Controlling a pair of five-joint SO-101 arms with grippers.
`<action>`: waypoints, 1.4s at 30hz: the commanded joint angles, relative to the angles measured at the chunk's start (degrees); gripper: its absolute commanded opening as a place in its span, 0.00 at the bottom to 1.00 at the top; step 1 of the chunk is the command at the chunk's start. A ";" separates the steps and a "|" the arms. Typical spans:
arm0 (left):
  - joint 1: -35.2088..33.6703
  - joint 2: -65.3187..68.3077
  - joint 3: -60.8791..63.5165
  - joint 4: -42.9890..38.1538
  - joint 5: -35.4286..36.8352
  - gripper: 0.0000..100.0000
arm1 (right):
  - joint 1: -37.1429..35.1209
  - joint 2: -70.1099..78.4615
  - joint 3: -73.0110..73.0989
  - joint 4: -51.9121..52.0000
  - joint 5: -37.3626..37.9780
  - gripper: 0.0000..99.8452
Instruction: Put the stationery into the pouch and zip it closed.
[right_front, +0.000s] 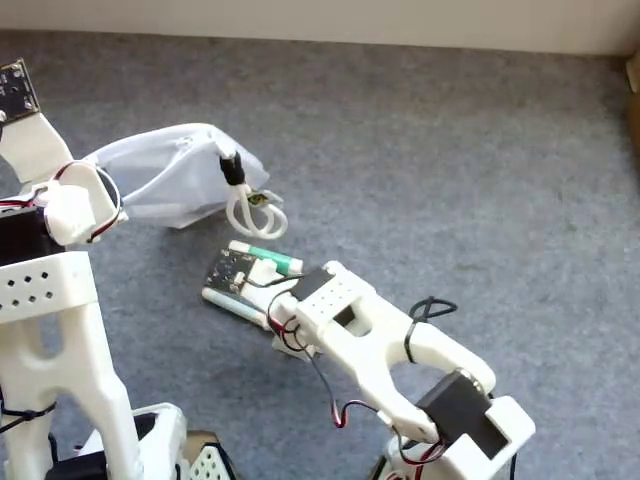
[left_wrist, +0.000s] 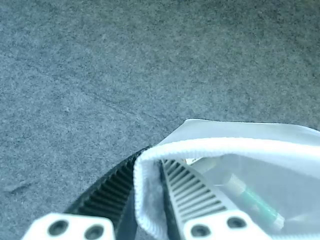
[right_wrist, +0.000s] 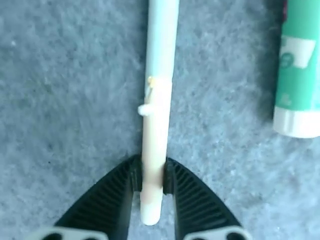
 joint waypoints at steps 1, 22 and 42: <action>-1.01 0.04 0.40 -0.79 0.26 0.01 | 1.98 -0.48 -0.66 3.82 1.85 0.00; -0.92 0.04 0.40 -0.88 0.18 0.01 | 1.71 -0.75 -0.75 9.10 1.67 0.16; -1.01 0.04 0.40 -0.88 0.18 0.01 | -5.49 -17.27 -0.31 3.30 -8.18 0.16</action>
